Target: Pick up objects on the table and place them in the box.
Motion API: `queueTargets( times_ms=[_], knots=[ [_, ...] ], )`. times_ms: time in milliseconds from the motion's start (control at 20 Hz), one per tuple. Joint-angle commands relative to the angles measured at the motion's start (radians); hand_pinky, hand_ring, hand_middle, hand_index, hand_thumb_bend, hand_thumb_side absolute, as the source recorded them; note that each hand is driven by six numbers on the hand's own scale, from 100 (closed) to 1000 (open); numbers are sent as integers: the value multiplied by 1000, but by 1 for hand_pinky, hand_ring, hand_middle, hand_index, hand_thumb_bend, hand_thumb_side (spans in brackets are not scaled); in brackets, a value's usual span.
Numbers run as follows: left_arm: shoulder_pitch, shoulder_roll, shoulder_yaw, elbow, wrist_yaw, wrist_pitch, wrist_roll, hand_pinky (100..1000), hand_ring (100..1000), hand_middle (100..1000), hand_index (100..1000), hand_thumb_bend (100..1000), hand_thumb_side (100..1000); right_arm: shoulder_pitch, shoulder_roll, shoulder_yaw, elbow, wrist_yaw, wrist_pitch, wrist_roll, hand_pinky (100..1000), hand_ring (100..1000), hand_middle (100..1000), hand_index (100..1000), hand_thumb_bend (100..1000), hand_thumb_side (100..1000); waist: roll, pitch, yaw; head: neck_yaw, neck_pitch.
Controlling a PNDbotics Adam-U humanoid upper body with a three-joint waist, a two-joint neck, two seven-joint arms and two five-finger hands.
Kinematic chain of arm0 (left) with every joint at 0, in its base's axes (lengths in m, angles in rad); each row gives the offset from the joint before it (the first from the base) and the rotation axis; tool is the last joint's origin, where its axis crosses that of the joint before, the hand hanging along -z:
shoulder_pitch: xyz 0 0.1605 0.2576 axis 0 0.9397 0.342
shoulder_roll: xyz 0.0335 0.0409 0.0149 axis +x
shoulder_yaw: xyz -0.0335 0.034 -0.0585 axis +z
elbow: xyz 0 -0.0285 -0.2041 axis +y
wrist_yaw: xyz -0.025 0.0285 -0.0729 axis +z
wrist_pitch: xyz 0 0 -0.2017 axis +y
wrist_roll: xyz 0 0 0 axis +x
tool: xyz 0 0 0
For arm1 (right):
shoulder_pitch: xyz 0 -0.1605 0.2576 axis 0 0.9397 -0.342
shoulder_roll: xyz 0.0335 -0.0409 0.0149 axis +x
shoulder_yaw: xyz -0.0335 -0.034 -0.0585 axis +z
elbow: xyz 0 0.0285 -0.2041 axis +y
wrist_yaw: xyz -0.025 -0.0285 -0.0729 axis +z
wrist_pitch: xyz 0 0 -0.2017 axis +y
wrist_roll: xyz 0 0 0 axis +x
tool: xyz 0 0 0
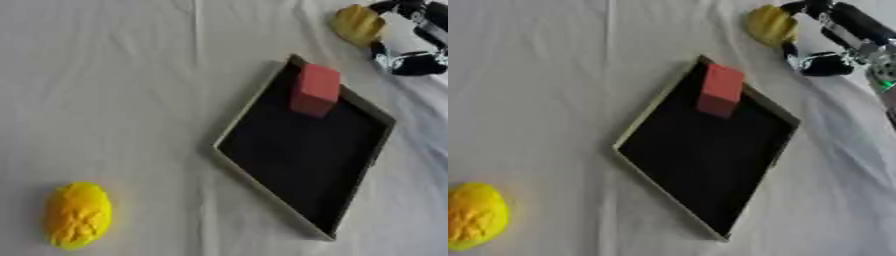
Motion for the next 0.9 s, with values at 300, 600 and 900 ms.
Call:
queueTargets(
  times_ms=[300, 600, 900],
  knots=[
    [-10, 22, 7, -19, 3, -1, 1, 744, 738, 683, 906, 100, 552, -13, -6, -24, -18, 129, 2, -126, 751, 649, 335, 593, 100, 223, 0, -19, 1, -1, -14],
    [-11, 20, 6, -19, 9, -2, -2, 745, 738, 682, 906, 100, 554, -12, 3, 1, -44, 120, -48, -226, 729, 626, 305, 484, 100, 201, -2, -21, 2, -1, -9],
    [-10, 18, 5, -19, 16, -2, -8, 747, 738, 680, 907, 100, 557, -9, 1, 20, -41, 68, -114, -322, 722, 635, 283, 463, 100, 199, -4, -36, -1, -3, 2]
  ],
)
